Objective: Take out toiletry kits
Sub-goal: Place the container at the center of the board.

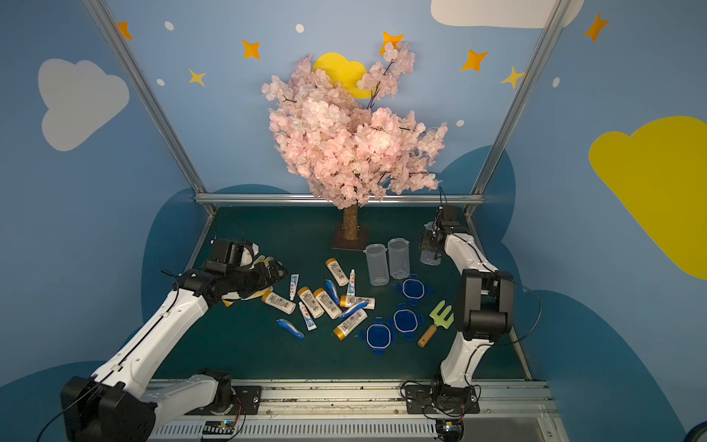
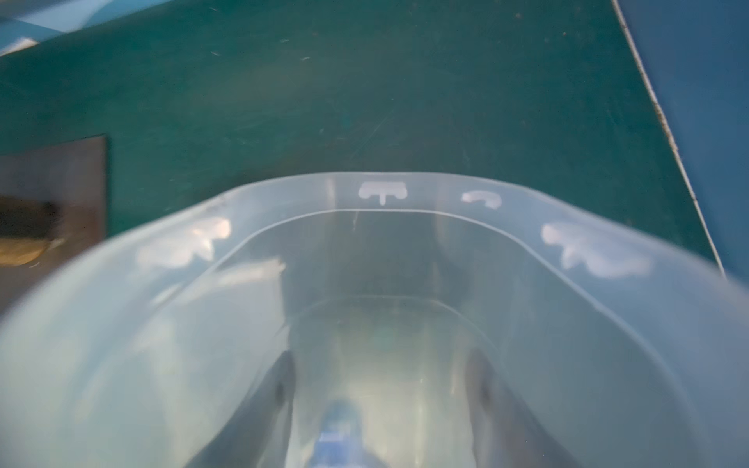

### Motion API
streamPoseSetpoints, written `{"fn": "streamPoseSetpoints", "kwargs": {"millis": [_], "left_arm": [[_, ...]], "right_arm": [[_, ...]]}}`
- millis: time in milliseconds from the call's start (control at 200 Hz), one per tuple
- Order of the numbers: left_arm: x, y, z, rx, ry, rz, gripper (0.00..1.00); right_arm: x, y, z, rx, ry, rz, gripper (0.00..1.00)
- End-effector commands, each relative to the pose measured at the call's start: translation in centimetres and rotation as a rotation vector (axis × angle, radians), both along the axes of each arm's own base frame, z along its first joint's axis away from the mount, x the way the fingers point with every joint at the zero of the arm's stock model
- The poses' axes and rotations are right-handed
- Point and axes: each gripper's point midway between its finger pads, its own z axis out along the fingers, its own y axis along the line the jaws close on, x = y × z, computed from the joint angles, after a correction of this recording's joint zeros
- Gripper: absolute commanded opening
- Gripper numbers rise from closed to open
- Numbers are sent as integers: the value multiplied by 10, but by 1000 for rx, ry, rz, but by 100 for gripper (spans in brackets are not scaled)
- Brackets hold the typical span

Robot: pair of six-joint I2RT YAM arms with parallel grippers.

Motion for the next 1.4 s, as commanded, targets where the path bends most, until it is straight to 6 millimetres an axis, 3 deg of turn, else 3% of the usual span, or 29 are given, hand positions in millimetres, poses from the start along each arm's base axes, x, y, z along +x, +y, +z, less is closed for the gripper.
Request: {"fn": "streamPoseSetpoints", "kwargs": {"millis": [0,120,275,471,876,1006,1126,1397], "left_arm": [[5,1,-1,16,-8,5,100],[8,2,-1,20,-8,13,100],[12,0,-6,12,5,17,100],[14,-3,-5,3,11,12,100],[7,-2,-5,-2,1,11,100],[4,-1,3,-8,-21,9,100],[4,2,9,3,-46,18,100],[21,19,26,63,-197,88,100]], "right_arm": [[9,1,-11,-6,60,34,59],[18,4,-23,5,89,38,72],[19,13,-38,42,143,41,82],[14,24,-55,52,193,70,82],[-8,40,-53,17,218,101,82],[-18,46,-37,46,185,103,82],[-29,44,-9,30,134,96,82],[-64,38,79,18,-106,85,82]]}}
